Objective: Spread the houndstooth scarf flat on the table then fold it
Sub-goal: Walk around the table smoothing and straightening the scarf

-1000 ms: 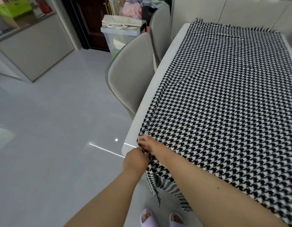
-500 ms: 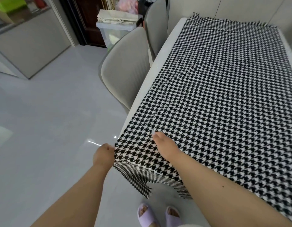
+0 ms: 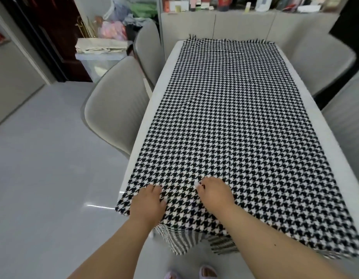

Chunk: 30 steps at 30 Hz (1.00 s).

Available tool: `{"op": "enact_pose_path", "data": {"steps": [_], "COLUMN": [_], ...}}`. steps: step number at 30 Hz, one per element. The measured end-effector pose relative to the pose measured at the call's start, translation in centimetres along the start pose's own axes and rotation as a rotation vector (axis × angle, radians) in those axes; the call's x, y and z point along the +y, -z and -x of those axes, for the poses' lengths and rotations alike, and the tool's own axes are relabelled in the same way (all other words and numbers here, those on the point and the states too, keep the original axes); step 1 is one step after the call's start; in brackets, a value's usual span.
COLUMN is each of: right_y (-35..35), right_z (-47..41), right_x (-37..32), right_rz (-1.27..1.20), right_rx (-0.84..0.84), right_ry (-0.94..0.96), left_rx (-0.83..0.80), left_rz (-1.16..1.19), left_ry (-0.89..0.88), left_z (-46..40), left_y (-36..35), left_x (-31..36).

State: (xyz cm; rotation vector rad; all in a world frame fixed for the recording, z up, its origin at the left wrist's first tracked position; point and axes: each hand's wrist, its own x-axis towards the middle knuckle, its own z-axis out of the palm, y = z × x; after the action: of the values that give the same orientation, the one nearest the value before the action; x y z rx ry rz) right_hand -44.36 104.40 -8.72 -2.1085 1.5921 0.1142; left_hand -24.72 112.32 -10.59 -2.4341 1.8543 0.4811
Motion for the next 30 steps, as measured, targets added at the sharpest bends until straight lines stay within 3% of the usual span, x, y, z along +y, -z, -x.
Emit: {"op": "enact_pose_path", "data": {"steps": [5, 8, 14, 19, 26, 30], "right_y": [0.4, 0.8, 0.8, 0.9, 1.1, 0.8], "right_z": [1.5, 2.7, 5.2, 7.0, 10.6, 13.2], "right_x": [2.2, 3.7, 8.7, 11.7, 18.6, 23.8], "right_rz": [0.032, -0.049, -0.018, -0.008, -0.091, -0.184], "right_rx": [-0.034, 0.041, 0.083, 0.176, 0.271, 0.321], "right_ry": [-0.058, -0.115, -0.241, -0.302, -0.461, -0.545], "left_rx": [-0.003, -0.026, -0.102, -0.059, -0.03, -0.102], "left_rz": [-0.028, -0.066, -0.063, -0.068, 0.074, 0.149], "left_ry": [-0.011, -0.004, -0.138, -0.25, -0.346, -0.393], "left_z": [-0.7, -1.2, -0.8, -0.4, 2.3, 4.7], "left_y": [0.8, 1.2, 0.4, -0.2, -1.9, -4.0], "left_x": [1.0, 2.2, 5.6, 9.4, 16.4, 21.5]}}
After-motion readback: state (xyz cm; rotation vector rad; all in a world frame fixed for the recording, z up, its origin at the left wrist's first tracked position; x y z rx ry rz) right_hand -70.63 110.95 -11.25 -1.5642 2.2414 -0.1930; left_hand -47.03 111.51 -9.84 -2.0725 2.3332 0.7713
